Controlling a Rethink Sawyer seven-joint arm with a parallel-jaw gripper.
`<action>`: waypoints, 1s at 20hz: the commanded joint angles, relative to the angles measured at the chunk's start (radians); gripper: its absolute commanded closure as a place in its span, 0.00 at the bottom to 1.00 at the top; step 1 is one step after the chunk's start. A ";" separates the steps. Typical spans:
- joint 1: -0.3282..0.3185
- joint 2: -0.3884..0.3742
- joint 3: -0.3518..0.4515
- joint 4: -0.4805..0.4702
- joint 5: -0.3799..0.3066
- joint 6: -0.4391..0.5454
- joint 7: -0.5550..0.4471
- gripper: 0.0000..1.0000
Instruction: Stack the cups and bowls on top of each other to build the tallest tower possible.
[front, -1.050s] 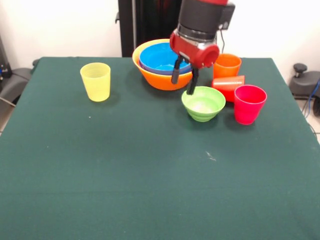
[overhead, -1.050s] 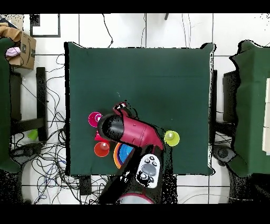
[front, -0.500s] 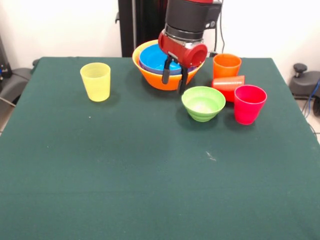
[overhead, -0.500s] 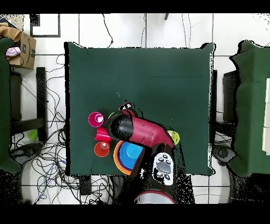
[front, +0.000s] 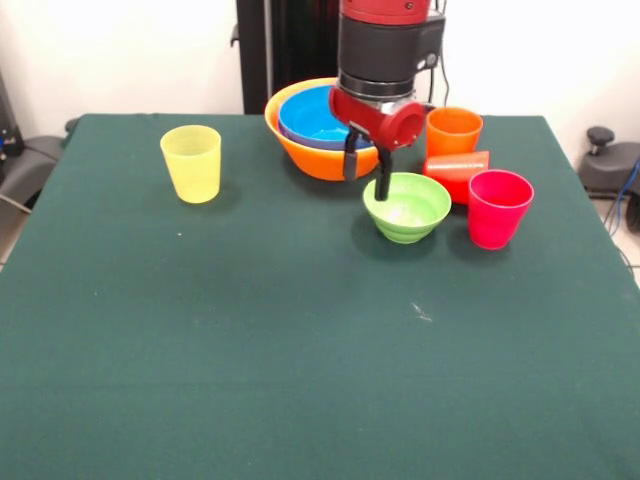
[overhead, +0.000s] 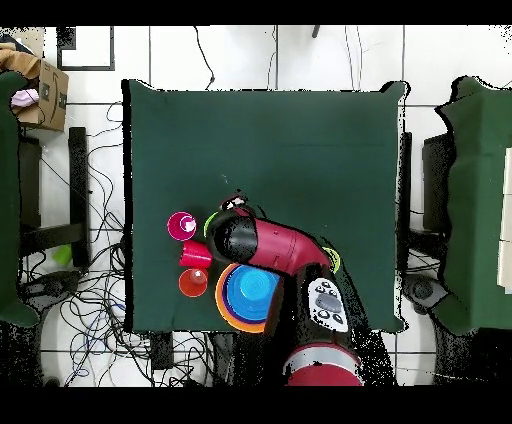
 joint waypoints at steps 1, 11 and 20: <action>-0.015 0.048 0.163 0.055 -0.086 0.082 -0.061 0.00; 0.002 0.087 0.112 0.016 -0.148 0.060 -0.039 0.00; 0.008 0.161 0.077 -0.029 -0.189 0.027 -0.021 0.00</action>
